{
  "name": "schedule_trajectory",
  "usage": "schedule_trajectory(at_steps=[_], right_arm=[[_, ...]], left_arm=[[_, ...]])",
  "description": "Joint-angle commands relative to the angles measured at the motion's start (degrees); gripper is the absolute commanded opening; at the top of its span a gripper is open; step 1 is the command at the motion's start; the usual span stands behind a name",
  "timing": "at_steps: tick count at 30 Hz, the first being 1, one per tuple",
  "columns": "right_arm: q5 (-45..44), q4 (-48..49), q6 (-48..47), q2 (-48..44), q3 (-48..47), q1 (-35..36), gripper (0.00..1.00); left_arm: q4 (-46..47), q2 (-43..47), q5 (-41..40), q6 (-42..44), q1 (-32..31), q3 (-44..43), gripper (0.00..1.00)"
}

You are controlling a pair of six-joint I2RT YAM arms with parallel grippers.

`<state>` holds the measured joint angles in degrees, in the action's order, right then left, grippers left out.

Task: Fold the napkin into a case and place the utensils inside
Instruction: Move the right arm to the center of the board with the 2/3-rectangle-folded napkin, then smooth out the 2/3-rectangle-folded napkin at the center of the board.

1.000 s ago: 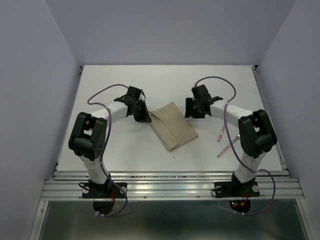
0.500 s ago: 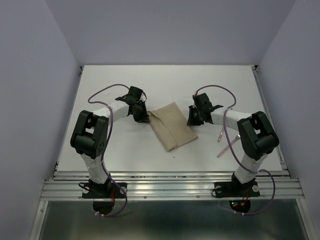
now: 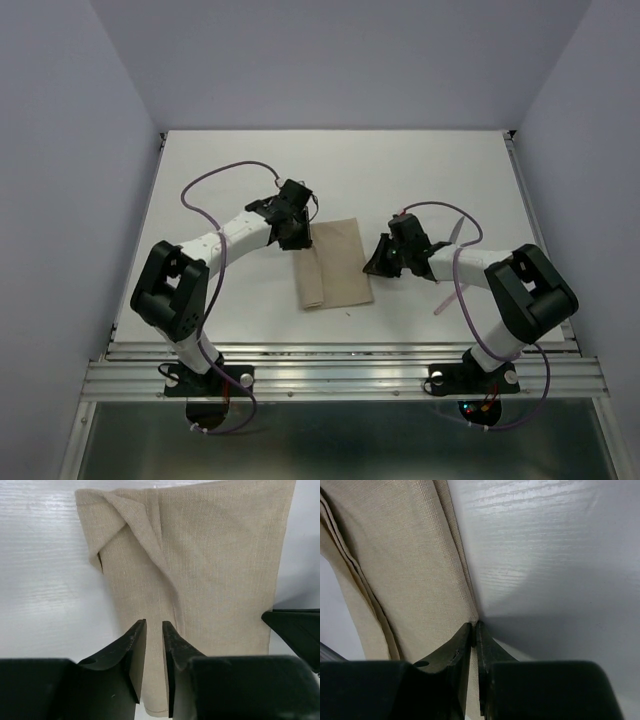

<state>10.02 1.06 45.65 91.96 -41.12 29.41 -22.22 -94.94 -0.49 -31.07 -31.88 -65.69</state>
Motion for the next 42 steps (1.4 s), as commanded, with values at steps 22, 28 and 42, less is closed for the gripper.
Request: schedule_trajectory(at_steps=[22, 28, 42], right_arm=[[-1.7, 2.7, 3.8, -0.9, 1.0, 2.0, 0.15], [-1.6, 2.9, 3.8, -1.2, 1.3, 2.0, 0.15], [-1.1, 3.0, 3.5, -1.3, 1.0, 2.0, 0.16]], left_arm=[[-15.9, -17.1, -29.4, -8.4, -13.5, -19.2, 0.59], [-19.0, -19.8, -32.0, -9.5, -13.6, -21.0, 0.51], [-19.8, -21.6, -33.8, -9.9, -14.2, -21.5, 0.26]])
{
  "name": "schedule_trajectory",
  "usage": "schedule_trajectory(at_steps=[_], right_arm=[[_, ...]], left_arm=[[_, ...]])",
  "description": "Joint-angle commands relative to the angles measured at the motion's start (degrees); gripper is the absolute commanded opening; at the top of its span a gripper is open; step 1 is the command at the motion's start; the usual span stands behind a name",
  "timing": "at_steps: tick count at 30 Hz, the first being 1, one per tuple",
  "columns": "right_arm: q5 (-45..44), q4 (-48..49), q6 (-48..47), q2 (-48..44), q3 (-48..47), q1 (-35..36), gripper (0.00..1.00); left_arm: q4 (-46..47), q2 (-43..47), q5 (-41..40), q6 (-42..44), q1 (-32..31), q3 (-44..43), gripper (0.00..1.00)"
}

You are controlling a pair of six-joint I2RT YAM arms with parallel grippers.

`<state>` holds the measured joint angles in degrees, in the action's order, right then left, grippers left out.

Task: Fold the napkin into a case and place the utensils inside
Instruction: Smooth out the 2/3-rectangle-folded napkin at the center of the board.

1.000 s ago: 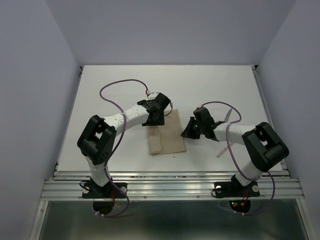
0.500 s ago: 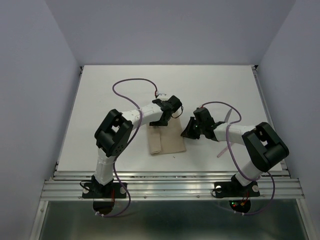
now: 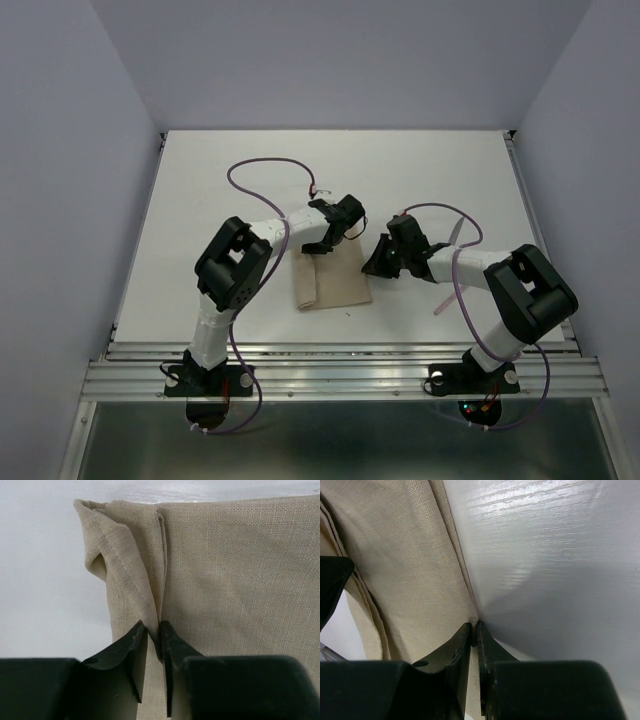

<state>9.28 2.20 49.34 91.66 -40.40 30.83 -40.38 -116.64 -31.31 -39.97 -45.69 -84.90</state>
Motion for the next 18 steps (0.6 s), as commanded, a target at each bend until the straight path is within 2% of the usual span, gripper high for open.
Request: schedule_trajectory(at_steps=[1, 5, 18], right_arm=[[-0.4, 1.9, -0.1, -1.0, 0.4, 0.5, 0.16], [-0.7, 1.8, -0.2, -1.2, 0.4, 0.5, 0.16], [-1.1, 1.4, -0.4, -1.3, 0.3, 0.5, 0.16]], left_arm=[[-1.6, 0.1, -3.0, -0.9, -0.4, -2.3, 0.23], [-1.8, 0.2, -2.9, -0.8, -0.6, -2.3, 0.00], [1.4, 3.3, 3.1, 1.6, -1.3, -3.2, 0.00]])
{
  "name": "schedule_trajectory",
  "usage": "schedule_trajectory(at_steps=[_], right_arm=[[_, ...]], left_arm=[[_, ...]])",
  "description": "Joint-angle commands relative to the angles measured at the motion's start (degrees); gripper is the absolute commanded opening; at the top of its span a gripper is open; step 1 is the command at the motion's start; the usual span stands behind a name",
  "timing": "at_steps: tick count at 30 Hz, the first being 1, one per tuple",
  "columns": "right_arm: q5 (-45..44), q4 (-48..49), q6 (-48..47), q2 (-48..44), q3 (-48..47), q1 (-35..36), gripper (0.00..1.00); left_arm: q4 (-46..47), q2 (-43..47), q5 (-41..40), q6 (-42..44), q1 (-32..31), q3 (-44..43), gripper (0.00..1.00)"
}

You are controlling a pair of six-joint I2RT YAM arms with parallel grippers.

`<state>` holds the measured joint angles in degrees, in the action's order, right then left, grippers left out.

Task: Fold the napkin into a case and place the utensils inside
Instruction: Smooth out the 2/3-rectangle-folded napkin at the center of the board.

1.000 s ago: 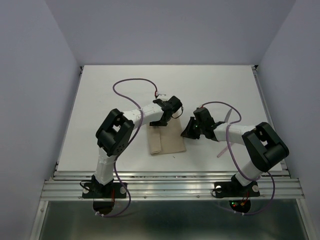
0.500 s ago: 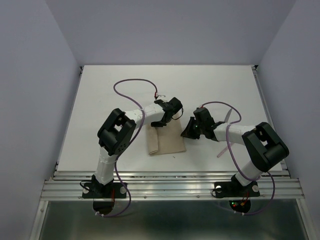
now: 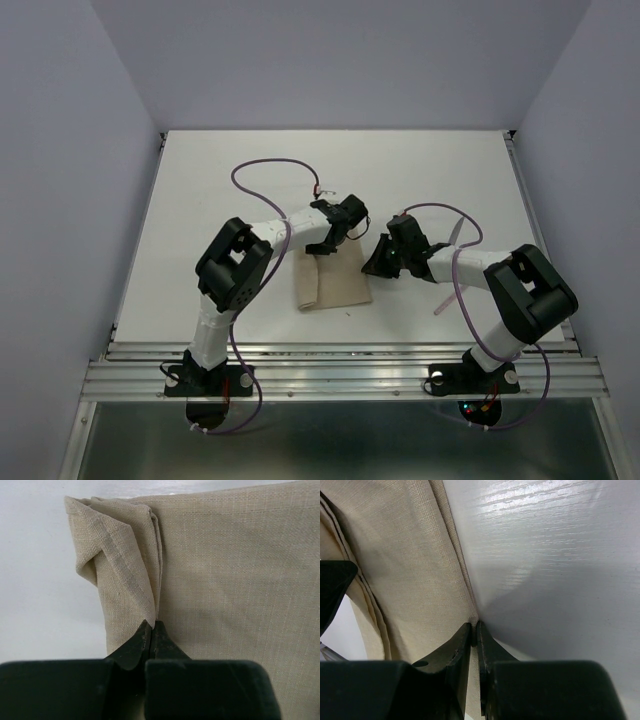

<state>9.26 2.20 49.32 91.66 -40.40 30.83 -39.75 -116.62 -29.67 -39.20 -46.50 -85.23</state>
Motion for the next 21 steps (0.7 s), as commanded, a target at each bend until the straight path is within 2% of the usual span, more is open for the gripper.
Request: schedule_trajectory(at_steps=[1, 21], right_arm=[[-1.1, 1.3, -0.4, -1.3, 0.3, 0.5, 0.15], [-1.1, 1.1, -0.6, -1.9, 0.6, 0.5, 0.15]], left_arm=[[0.8, 3.2, 1.6, 1.0, -0.6, -3.0, 0.00], [2.2, -0.9, 5.0, 1.6, -0.8, -5.0, 0.00]])
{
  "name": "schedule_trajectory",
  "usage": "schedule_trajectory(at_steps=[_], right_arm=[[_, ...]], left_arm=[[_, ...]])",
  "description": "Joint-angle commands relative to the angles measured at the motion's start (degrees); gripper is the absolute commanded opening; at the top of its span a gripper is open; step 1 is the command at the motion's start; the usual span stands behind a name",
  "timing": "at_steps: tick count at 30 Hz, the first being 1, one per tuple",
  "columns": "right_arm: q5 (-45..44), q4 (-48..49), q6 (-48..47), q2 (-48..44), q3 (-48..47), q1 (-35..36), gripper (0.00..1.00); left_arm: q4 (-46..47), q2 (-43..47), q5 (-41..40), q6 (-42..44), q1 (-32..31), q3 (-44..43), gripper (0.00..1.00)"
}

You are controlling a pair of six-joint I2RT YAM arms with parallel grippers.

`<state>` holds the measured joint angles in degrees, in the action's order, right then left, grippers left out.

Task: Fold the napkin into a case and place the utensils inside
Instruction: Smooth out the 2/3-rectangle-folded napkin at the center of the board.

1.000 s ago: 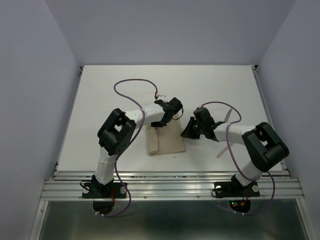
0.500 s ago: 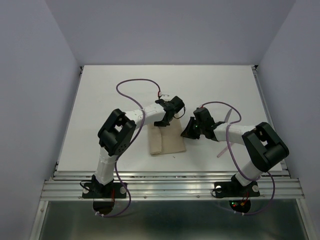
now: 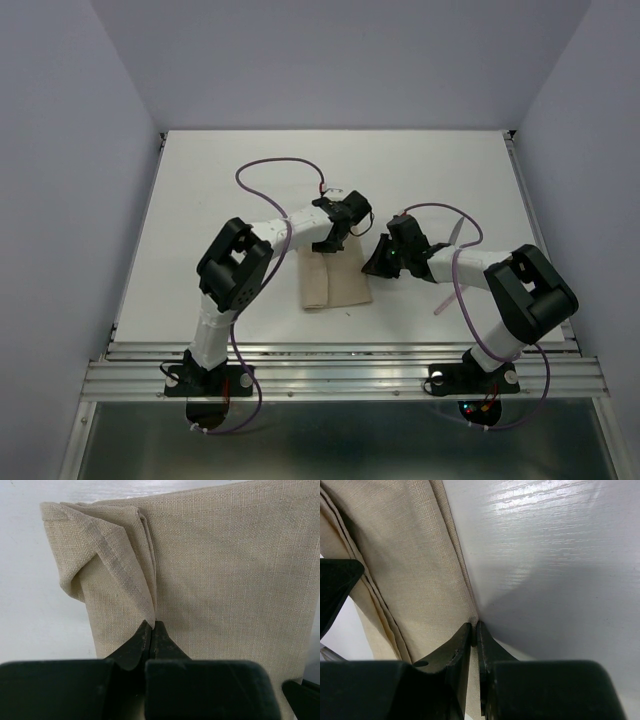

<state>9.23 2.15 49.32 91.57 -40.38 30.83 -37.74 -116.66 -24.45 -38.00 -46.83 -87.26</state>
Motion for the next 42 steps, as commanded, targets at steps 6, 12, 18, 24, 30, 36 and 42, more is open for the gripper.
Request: schedule_trajectory(at_steps=[6, 12, 18, 24, 30, 36, 42], right_arm=[[-1.2, 0.9, -0.6, -2.0, 0.7, 0.5, 0.15], [-1.1, 0.5, -1.1, -2.5, 0.7, 0.5, 0.17], [-1.9, -0.8, -2.3, -5.6, 0.5, 1.6, 0.46], [-6.2, 0.1, -2.3, -14.2, 2.4, 4.2, 0.71], [1.9, 8.1, -3.2, -15.9, 4.2, 7.3, 0.14], [10.5, 19.2, -2.4, -8.0, 5.8, 11.4, 0.04], [12.6, 30.5, 3.3, -3.4, 7.7, 13.4, 0.03]], left_arm=[[0.0, -2.0, -0.3, 0.2, -0.5, -2.8, 0.00], [0.5, -3.0, -0.5, -0.7, -0.5, -3.3, 0.00], [0.3, -4.0, -0.5, -0.7, -0.5, -3.9, 0.00], [0.6, -4.1, 0.1, -0.8, -0.3, -3.8, 0.00], [0.6, -3.9, 0.5, -1.3, -0.1, -3.4, 0.00], [0.5, -3.5, 0.8, -1.5, 0.0, -3.6, 0.00], [-0.1, -2.1, 0.3, -3.3, 0.1, -3.4, 0.00]])
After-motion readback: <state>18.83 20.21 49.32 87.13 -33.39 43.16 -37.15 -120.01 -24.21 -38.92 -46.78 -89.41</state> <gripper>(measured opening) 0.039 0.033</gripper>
